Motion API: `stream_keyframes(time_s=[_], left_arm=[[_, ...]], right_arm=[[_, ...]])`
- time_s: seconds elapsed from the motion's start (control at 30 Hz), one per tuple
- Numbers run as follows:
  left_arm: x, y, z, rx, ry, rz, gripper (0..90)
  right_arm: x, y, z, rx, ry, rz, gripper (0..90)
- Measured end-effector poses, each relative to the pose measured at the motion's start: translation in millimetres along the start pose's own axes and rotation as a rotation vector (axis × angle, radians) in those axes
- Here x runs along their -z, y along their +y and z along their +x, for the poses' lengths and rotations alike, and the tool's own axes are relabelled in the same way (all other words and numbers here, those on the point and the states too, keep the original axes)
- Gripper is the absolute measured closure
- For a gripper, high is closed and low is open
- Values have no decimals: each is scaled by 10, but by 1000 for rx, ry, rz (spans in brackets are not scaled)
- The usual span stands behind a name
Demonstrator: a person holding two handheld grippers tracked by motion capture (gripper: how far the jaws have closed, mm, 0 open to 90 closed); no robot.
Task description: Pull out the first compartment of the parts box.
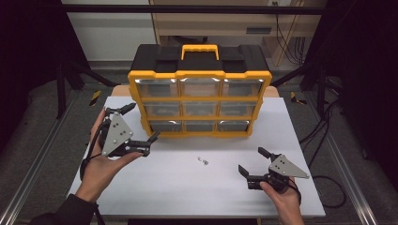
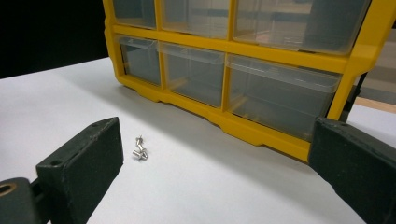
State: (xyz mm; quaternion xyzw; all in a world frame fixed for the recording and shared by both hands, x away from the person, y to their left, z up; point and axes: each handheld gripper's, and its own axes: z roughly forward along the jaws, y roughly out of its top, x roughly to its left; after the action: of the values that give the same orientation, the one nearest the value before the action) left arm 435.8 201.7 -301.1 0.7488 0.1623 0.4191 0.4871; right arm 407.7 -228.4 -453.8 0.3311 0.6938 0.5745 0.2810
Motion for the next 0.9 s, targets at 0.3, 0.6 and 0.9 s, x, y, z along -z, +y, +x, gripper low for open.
stream_keyframes(time_s=[0.3,0.6,0.9], left_arm=[[-138,184,-80,-45,-19,-5,30],[-255,291,-126,-114,7,24,43],[-317,340,-119,-164,62,42,50]], right_arm=[[7,1,-6,-7,1,-2,49],[13,0,-18,-10,-2,-1,49],[19,1,-21,-14,-1,-1,46]])
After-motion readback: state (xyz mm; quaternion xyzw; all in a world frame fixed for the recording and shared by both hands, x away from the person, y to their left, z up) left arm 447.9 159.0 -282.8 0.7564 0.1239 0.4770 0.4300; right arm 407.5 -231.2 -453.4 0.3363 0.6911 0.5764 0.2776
